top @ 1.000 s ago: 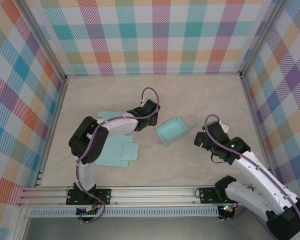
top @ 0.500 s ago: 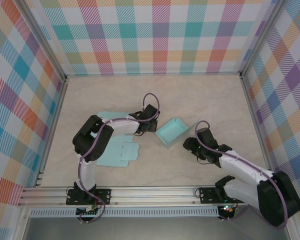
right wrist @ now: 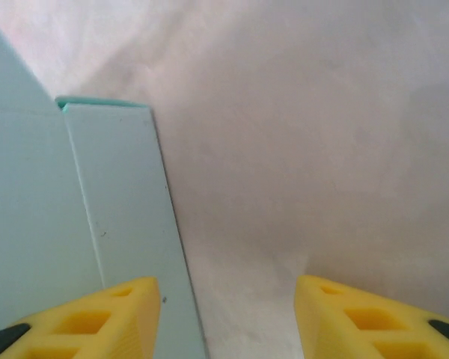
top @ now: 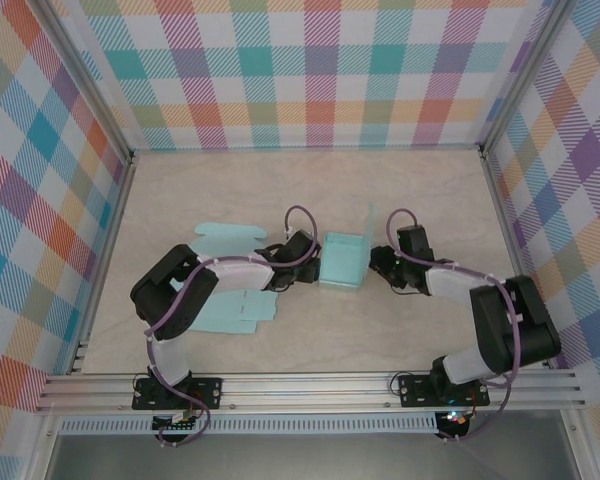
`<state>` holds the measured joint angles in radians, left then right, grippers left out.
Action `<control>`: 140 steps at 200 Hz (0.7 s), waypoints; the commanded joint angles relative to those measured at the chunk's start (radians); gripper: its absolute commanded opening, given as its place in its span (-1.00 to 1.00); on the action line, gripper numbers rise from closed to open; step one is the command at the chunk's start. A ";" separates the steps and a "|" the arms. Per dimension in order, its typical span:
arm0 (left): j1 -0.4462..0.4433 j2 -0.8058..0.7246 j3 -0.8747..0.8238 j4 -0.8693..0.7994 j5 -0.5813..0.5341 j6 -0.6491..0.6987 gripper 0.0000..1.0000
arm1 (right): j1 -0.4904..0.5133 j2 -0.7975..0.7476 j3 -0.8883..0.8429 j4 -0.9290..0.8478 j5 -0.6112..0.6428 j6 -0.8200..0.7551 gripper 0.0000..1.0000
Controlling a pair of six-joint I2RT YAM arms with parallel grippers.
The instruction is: Fold the paper box
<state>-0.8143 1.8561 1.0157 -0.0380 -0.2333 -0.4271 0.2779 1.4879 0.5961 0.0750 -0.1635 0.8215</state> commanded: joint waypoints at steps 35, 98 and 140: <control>-0.182 0.000 -0.024 0.177 0.040 -0.113 0.21 | -0.108 0.224 0.285 -0.074 -0.227 -0.157 0.12; -0.229 -0.200 -0.148 0.253 -0.170 -0.053 0.36 | -0.221 0.020 0.308 -0.416 -0.019 -0.331 0.97; -0.168 -0.412 -0.167 0.142 -0.258 0.127 0.73 | -0.221 -0.300 0.248 -0.590 0.155 -0.402 0.99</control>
<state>-1.0328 1.5600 0.8471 0.1501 -0.3943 -0.4263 0.0528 1.3556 0.8940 -0.3618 -0.1383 0.4980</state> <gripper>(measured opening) 0.825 0.996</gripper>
